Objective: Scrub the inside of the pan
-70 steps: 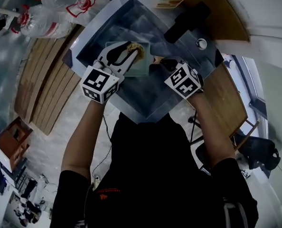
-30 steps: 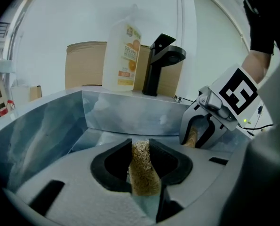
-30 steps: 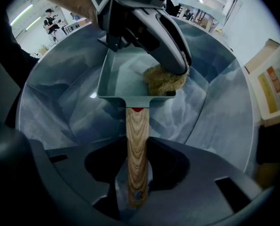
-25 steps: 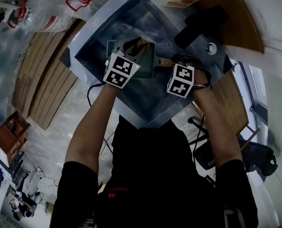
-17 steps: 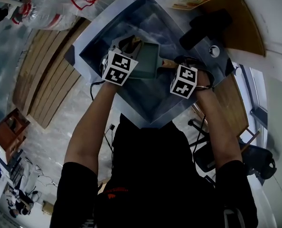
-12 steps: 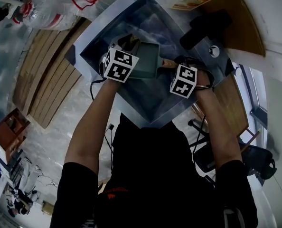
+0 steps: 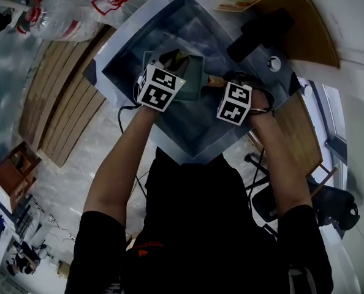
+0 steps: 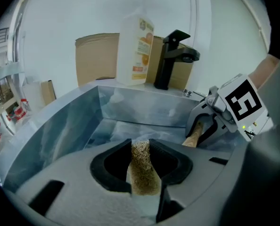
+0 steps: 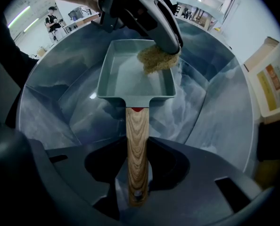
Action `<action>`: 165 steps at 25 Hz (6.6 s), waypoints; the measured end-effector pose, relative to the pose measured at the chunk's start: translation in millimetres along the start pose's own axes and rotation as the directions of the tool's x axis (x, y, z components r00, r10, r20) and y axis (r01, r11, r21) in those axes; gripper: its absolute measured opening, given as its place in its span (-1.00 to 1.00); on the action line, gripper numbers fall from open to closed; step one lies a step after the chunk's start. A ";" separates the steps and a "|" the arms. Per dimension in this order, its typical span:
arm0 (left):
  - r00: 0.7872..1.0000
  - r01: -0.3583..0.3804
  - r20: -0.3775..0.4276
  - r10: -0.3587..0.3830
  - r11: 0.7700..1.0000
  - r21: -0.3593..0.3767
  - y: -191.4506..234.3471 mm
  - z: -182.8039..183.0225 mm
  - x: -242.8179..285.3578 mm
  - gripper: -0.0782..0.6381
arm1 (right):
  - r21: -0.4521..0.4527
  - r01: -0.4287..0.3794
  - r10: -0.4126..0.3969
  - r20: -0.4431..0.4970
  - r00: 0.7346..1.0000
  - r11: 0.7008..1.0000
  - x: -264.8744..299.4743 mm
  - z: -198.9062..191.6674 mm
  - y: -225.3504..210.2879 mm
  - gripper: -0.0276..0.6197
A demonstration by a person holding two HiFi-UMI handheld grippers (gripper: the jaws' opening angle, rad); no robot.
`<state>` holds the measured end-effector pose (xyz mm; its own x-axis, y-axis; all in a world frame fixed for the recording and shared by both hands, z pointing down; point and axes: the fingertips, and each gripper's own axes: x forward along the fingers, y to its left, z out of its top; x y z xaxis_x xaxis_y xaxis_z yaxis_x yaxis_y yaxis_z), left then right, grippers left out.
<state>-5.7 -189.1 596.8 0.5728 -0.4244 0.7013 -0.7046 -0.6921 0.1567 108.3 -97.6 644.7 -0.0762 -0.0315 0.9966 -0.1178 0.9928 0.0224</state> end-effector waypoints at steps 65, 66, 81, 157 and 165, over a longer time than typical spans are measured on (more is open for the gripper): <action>0.879 0.151 -0.434 -0.198 0.978 -0.141 -34.0 -72.3 21.2 -0.45 | 0.004 -0.025 0.025 -0.013 1.000 1.000 -0.2 -1.7 0.9 -0.49; 0.874 0.141 -0.448 -0.188 0.981 -0.136 -27.2 -75.3 18.8 -0.45 | 0.004 -0.026 0.026 -0.014 1.000 1.000 -0.2 -1.8 0.7 -0.50; 0.846 0.078 -0.522 -0.106 0.994 -0.077 15.8 -89.7 -2.8 -0.44 | 0.013 -0.022 0.022 -0.025 0.999 1.000 -0.5 -0.8 0.8 -0.50; 0.806 0.015 0.590 -0.043 0.998 0.053 -95.1 133.8 -313.6 -0.44 | 0.547 0.075 -0.499 0.688 0.527 0.834 -334.0 107.1 26.6 -0.90; 0.803 0.022 0.594 -0.046 0.999 0.049 -89.3 137.1 -312.1 -0.44 | 0.546 0.073 -0.494 0.684 0.537 0.835 -331.5 109.3 22.8 -0.90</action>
<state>-64.2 -74.9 268.6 0.7416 -0.6554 0.1432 -0.6707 -0.7288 0.1380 22.6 -77.1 306.2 -0.6595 -0.5870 0.4696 -0.6446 0.7630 0.0484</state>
